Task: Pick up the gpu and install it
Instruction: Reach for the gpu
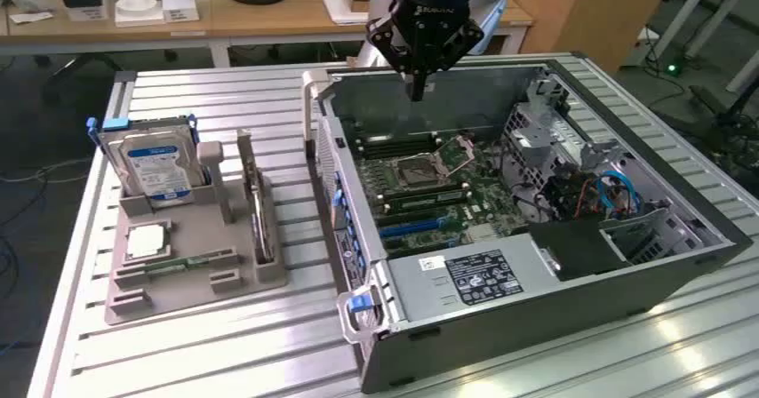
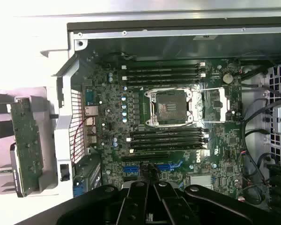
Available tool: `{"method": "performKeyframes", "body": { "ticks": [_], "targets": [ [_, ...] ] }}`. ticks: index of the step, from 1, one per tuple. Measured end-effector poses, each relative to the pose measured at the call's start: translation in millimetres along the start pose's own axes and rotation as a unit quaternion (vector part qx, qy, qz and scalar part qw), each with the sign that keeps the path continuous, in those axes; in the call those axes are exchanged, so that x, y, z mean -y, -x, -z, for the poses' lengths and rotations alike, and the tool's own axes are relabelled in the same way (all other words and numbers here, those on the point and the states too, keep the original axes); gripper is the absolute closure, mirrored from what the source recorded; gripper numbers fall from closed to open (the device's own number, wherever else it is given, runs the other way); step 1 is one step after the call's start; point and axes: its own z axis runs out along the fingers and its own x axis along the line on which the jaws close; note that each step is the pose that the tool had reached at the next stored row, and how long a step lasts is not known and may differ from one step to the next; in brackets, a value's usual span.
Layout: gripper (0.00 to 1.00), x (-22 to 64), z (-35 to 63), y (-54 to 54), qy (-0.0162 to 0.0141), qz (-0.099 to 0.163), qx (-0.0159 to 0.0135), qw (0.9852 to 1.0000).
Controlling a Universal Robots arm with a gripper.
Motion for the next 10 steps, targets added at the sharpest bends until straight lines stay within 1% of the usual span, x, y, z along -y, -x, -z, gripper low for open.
{"method": "performKeyframes", "body": {
  "ticks": [4, 10],
  "targets": [
    [0.89, 0.0, 0.0, -0.5, 0.0, 0.0, 0.0, 1.0],
    [0.89, 0.4, 0.2, -5.2, 0.0, 0.0, 0.0, 1.0]
  ]
}}
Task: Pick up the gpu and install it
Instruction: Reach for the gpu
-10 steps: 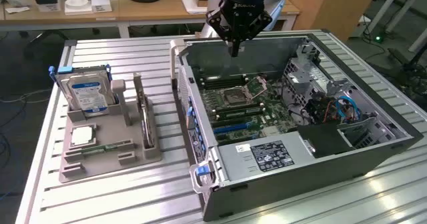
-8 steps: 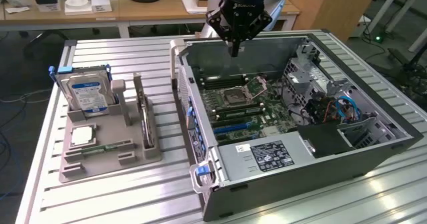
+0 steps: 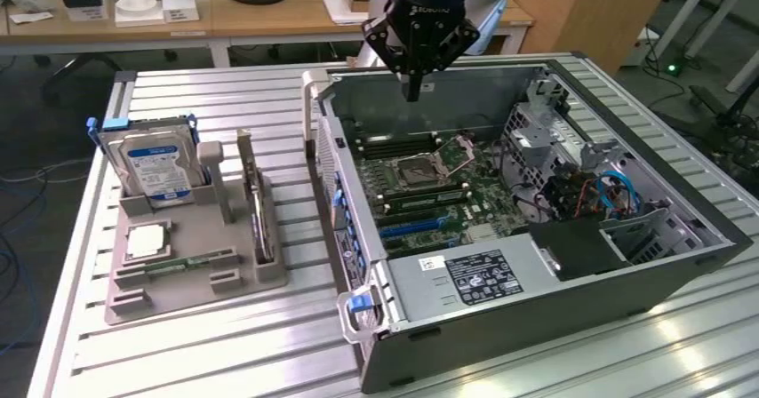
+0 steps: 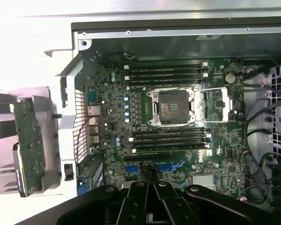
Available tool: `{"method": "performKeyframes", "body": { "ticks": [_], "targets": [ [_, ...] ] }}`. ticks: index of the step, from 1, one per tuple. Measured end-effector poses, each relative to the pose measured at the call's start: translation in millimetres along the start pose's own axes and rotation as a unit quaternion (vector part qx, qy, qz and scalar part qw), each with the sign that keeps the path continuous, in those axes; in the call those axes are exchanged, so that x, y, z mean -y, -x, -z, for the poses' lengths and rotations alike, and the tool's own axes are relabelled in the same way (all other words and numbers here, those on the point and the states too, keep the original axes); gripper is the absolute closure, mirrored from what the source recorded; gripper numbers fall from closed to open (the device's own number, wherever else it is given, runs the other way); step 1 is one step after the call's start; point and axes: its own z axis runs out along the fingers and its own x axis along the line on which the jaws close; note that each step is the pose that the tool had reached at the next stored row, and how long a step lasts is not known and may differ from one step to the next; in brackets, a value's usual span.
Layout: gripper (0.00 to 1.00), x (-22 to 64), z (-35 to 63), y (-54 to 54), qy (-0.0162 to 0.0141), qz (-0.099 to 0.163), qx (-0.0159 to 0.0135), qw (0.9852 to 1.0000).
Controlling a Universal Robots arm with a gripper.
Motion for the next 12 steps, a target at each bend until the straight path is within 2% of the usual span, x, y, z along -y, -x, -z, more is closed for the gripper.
{"method": "performKeyframes", "body": {
  "ticks": [12],
  "targets": [
    [0.89, 1.4, 0.4, -14.5, 0.0, 0.0, 0.0, 1.0]
  ]
}}
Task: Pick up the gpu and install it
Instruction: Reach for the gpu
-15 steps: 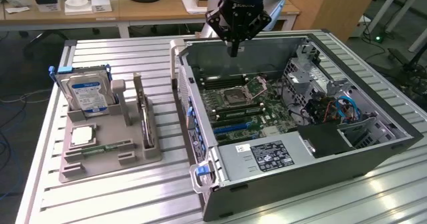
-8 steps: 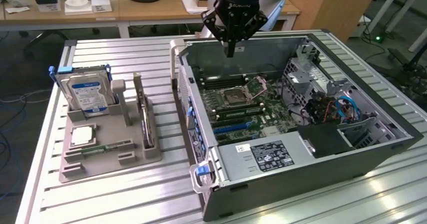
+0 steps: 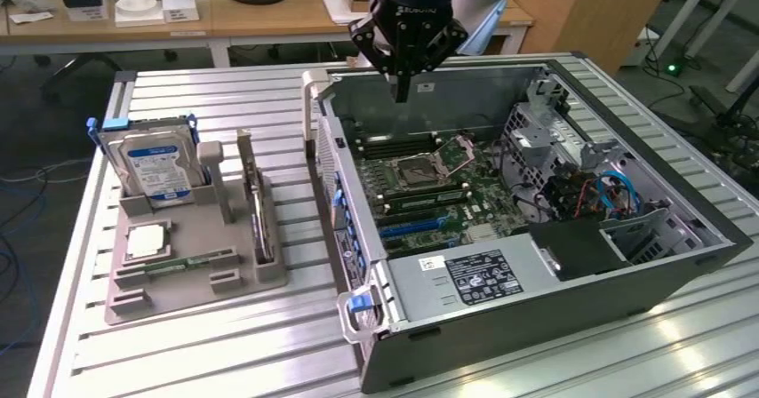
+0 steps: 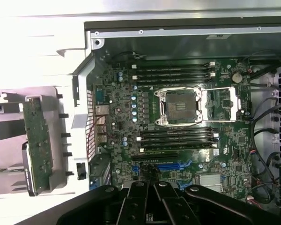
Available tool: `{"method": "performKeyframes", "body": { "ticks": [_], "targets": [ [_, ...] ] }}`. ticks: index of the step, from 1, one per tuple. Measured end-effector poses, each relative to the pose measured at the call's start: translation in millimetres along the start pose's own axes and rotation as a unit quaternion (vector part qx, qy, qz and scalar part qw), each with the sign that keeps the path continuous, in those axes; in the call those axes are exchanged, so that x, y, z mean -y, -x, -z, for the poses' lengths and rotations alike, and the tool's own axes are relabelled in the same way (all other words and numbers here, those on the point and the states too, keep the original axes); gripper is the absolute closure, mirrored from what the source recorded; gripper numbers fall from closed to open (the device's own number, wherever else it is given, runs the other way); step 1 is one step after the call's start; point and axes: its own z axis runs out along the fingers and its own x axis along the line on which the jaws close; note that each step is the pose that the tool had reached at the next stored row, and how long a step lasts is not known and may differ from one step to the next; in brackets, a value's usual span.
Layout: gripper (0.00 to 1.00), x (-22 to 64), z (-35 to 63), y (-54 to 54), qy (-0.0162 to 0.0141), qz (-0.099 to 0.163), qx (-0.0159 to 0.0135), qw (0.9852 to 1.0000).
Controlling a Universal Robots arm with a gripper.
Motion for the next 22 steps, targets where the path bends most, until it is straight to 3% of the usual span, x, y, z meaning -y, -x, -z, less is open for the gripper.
{"method": "performKeyframes", "body": {
  "ticks": [22],
  "targets": [
    [0.89, 3.5, 0.7, -25.9, 0.0, 0.0, 0.0, 1.0]
  ]
}}
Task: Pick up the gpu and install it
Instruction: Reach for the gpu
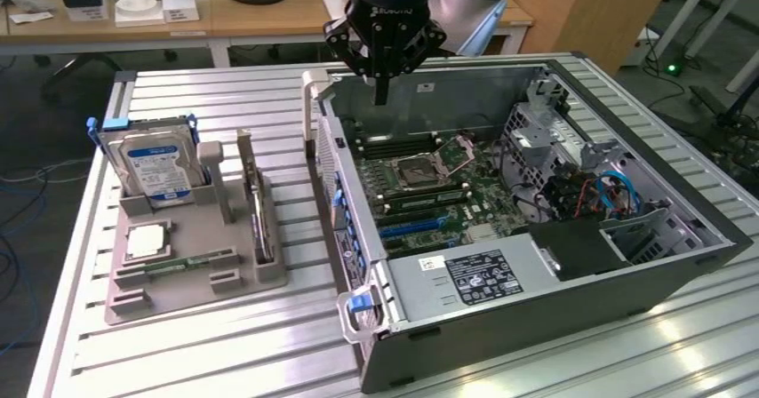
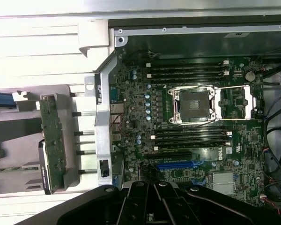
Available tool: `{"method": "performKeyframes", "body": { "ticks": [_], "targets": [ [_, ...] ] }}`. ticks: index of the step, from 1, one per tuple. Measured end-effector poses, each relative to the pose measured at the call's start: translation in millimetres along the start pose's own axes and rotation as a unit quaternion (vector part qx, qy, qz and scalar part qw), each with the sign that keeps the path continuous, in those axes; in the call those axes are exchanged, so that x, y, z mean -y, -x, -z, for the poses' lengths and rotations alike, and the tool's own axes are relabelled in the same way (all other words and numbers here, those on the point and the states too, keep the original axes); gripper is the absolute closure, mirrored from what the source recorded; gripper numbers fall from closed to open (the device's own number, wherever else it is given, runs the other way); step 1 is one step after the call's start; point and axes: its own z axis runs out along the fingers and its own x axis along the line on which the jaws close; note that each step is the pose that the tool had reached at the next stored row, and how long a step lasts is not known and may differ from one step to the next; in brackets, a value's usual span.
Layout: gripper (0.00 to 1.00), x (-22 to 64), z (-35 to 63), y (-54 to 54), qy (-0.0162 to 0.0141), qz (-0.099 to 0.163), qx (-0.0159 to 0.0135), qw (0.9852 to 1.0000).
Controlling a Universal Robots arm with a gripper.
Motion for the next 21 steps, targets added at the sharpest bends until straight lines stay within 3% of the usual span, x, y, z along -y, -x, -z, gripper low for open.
{"method": "performKeyframes", "body": {
  "ticks": [21],
  "targets": [
    [0.89, 3.0, 0.7, -23.3, 0.0, 0.0, 0.0, 1.0]
  ]
}}
